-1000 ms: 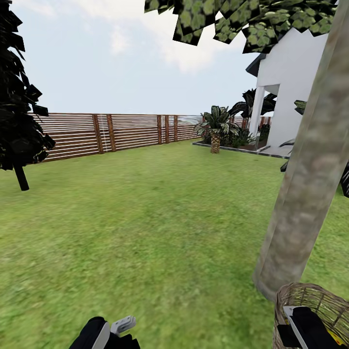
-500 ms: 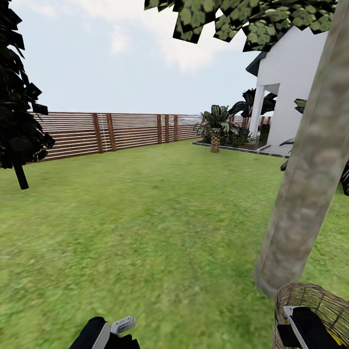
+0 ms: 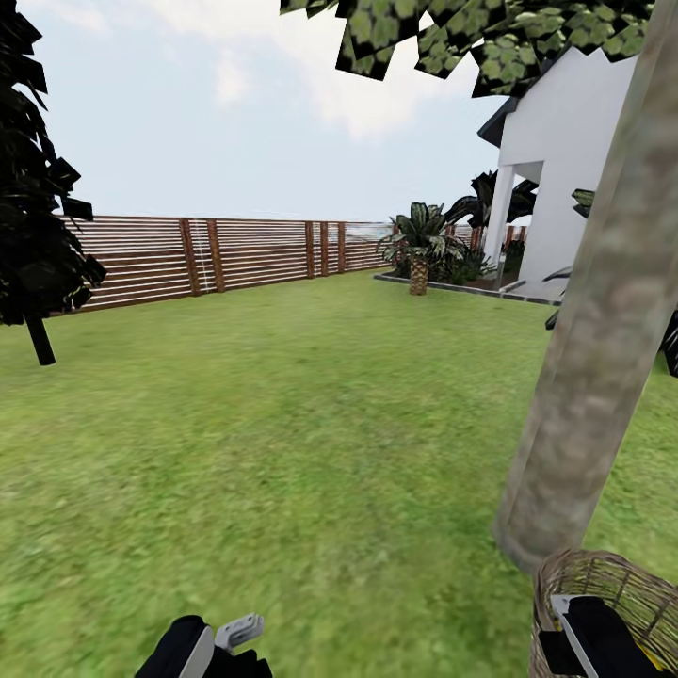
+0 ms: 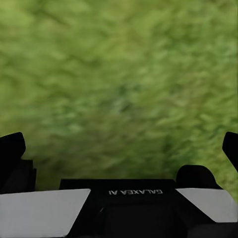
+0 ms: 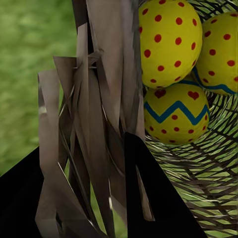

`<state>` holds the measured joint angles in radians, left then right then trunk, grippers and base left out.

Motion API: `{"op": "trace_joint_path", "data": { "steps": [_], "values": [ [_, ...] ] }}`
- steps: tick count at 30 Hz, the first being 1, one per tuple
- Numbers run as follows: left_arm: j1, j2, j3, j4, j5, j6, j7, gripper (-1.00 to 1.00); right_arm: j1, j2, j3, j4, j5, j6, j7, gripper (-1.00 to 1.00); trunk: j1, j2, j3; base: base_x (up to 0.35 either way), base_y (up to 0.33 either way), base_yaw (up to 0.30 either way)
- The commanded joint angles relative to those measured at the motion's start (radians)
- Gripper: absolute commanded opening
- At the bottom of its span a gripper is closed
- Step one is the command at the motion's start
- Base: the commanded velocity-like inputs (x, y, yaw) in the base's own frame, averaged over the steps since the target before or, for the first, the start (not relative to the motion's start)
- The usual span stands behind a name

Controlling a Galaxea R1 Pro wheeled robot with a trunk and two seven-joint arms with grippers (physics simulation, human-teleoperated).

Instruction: Take the three Easter eggs out of the wicker basket on the lawn in the garden, then place them on the lawn next to a single tree (choose any tree) so that all three eggs are next to the same tree and none are left in the basket.

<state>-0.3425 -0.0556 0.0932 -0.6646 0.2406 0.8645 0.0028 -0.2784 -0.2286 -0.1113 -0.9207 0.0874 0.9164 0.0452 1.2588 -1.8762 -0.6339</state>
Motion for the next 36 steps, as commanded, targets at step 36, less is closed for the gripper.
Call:
{"op": "trace_joint_path", "data": {
  "steps": [36],
  "values": [
    [0.0, -0.001, 0.005, -0.001, 0.002, 0.005, 0.0, 1.0, -0.001, 0.0, 0.0, 0.003, 0.023, 0.004, 0.004, -1.0, 0.107, -0.197, -0.089, 0.0, 0.0, 0.0]
  ]
}}
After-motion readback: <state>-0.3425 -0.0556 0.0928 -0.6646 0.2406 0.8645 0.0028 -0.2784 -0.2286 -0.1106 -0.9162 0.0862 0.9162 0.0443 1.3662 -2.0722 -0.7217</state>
